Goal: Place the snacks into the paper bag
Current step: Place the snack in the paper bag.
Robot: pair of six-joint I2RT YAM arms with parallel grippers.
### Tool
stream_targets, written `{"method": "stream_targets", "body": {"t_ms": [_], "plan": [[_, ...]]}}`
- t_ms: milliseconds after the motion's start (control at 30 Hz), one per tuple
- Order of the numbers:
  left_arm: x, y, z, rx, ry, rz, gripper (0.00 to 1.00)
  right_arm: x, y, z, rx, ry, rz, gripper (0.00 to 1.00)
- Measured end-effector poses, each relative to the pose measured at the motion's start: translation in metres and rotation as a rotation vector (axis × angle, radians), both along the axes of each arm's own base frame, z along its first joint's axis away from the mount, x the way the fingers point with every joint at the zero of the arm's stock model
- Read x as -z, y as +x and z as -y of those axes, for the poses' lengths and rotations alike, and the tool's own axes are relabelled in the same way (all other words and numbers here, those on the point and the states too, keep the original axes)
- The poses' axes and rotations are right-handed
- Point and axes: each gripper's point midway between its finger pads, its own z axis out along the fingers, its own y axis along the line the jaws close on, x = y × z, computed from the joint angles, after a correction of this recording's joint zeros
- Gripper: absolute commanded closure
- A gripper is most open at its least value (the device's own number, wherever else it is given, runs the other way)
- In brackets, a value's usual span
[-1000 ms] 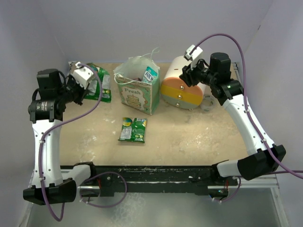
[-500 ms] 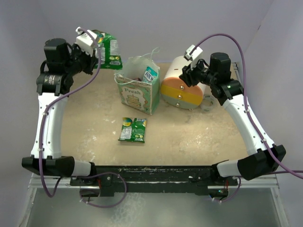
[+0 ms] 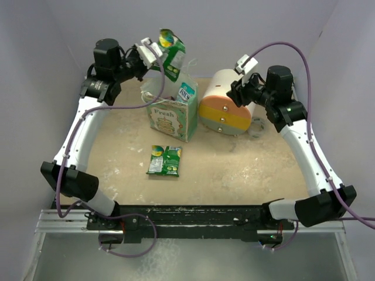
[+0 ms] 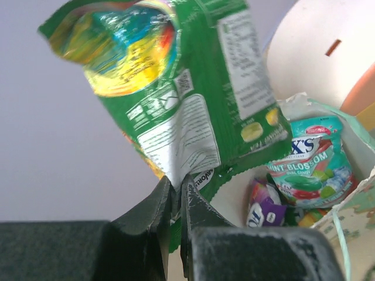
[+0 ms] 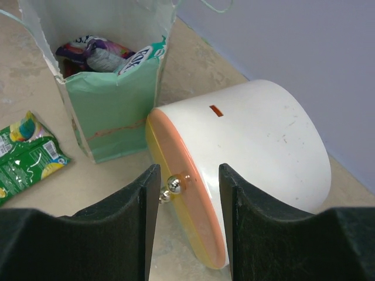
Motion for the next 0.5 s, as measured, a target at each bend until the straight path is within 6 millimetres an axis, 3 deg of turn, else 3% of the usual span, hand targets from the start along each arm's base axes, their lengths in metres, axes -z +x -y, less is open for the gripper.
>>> {"method": "stream_targets", "body": {"t_ms": [167,500], "plan": [[0.02,0.01,0.031,0.128,0.174,0.096,1.0,-0.001,0.0,0.009,0.017,0.007,0.005,0.52],[0.056,0.025,0.029,0.217,0.448,0.177,1.0,0.0,0.002,0.011,0.013,0.016,0.005,0.52]]}}
